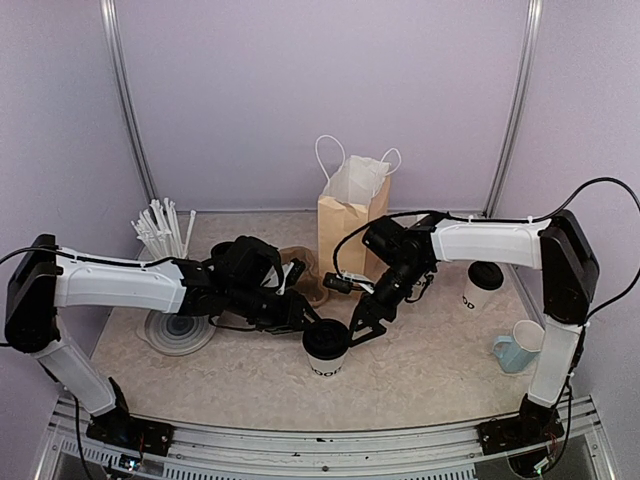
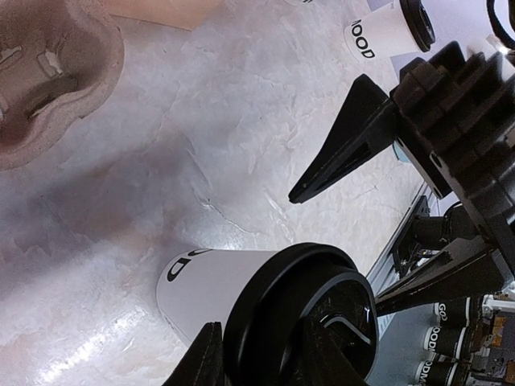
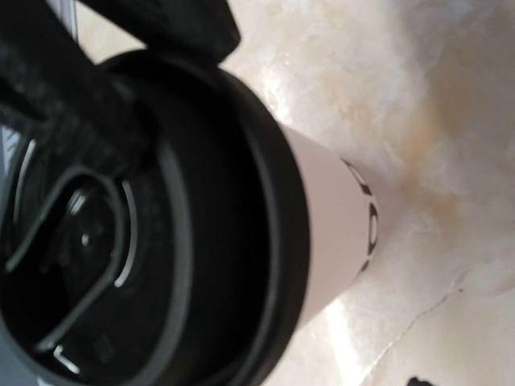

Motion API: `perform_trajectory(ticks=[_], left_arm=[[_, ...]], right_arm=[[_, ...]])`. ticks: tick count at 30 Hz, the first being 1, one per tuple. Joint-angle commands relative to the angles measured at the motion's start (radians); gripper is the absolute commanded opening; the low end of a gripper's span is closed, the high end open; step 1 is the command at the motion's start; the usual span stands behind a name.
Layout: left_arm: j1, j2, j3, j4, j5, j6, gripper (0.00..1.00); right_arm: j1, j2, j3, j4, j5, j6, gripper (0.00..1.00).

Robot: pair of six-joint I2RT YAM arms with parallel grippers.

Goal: Pack the takeout coffee

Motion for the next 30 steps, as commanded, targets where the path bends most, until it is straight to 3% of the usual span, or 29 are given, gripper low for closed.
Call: perform_trajectory(ticks=[1,6,10,19,27,29,30], left_arm=[[-0.018,0.016,-0.036,-0.078,0.031,-0.004,0.32],[-0.017,-0.015,0.0,-0.07,0.0,0.017,0.38],[-0.018,-0.037,0.07,-0.073,-0.024,0.044,0.42],[-0.018,-0.034,0.199,-0.168,-0.087,0.118,0.48],[0.036,-0.063,0.358,-0.348,-0.296,0.281,0.51],[0.064,-0.077,0.42,-0.382,-0.365,0.329,0.51],[0.076,-0.08,0.448,-0.391,-0.397,0.348,0.52]], right_arm=[[0.008,0.058,-0.018,0.079,0.293,-0.014,0.77],[0.008,-0.03,0.028,0.028,0.049,-0.102,0.77],[0.009,-0.084,0.063,-0.015,-0.035,-0.14,0.79],[0.005,-0.14,0.067,-0.049,-0.012,-0.188,0.82],[-0.025,-0.248,0.16,0.013,0.157,-0.238,0.83],[-0.041,-0.281,0.181,0.069,0.204,-0.242,0.85],[-0.053,-0.3,0.184,0.1,0.217,-0.24,0.91]])
